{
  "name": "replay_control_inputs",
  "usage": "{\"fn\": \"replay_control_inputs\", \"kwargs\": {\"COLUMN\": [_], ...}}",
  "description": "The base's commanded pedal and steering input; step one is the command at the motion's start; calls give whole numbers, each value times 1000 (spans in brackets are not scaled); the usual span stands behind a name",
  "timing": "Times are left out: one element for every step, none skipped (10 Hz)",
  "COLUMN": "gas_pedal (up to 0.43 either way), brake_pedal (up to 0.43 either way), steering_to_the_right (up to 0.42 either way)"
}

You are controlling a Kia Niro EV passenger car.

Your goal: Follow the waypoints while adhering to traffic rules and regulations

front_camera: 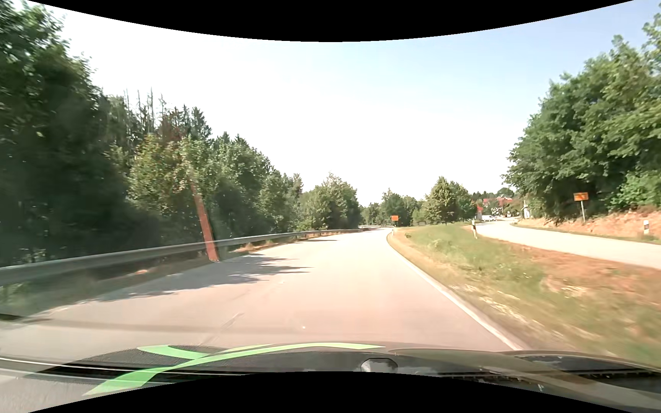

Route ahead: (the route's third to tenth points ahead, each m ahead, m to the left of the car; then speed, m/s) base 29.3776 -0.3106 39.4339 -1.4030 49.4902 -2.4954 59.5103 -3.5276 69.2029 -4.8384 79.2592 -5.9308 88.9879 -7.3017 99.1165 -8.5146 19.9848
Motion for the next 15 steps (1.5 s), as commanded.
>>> {"fn": "replay_control_inputs", "kwargs": {"gas_pedal": [28,28,28,39,39,47,47,47,28,20,8,20,59,79,98], "brake_pedal": [0,0,0,0,0,0,0,0,0,0,0,0,0,0,0], "steering_to_the_right": [12,12,13,14,16,16,17,18,18,16,15,14,14,14,14]}}
